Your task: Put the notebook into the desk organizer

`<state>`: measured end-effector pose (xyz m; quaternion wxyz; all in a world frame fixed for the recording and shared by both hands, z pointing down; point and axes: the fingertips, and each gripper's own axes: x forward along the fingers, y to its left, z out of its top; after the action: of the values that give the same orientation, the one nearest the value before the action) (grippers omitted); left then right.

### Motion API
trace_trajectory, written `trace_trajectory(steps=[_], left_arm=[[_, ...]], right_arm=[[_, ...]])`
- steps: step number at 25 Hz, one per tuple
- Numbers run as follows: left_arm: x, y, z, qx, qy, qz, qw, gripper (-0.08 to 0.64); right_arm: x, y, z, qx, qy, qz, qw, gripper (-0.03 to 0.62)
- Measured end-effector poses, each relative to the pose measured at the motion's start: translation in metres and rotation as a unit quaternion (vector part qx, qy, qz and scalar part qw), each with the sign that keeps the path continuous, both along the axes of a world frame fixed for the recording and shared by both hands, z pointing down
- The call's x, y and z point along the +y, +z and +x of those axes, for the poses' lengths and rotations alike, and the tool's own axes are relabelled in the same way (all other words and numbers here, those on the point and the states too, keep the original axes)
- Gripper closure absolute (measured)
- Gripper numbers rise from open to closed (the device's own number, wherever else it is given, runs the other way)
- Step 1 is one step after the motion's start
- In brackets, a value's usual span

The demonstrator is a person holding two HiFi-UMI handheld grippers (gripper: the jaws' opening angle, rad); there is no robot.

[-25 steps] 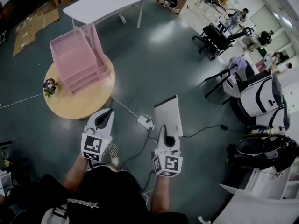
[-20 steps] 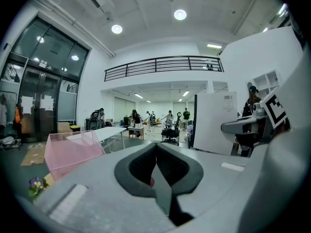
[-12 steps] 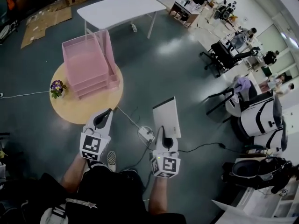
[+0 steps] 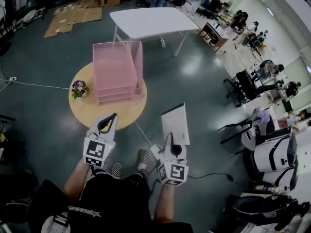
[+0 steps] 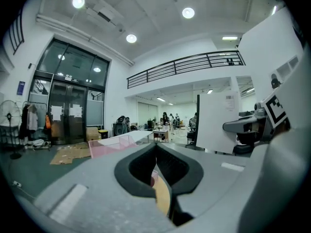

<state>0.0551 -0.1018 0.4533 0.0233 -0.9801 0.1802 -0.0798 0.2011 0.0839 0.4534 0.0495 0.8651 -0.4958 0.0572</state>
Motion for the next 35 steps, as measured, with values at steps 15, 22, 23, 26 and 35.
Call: trace_trajectory(steps=[15,22,23,26,35], left_arm=[[-0.072,0.007,-0.017,0.003,-0.128,0.005,0.9917,0.549],[-0.111,0.009,-0.016,-0.001,-0.184,0.0,0.9828,0.549],[-0.115,0.009,-0.016,-0.003,-0.193,-0.001,0.9812,0.549],[-0.129,0.01,-0.019,-0.007,-0.219,-0.003,0.9757,0.549],[-0.157,0.018,-0.035,-0.014,-0.289,-0.009,0.9571,0.549]], right_arm=[[-0.119,-0.004,0.027,0.014,-0.127,0.019,0.992,0.578],[-0.193,-0.006,0.043,0.024,-0.19,0.015,0.981,0.578],[-0.203,-0.007,0.044,0.027,-0.199,0.014,0.979,0.578],[-0.233,-0.009,0.045,0.038,-0.23,0.012,0.972,0.578],[-0.32,-0.022,0.036,0.179,-0.303,-0.009,0.936,0.578]])
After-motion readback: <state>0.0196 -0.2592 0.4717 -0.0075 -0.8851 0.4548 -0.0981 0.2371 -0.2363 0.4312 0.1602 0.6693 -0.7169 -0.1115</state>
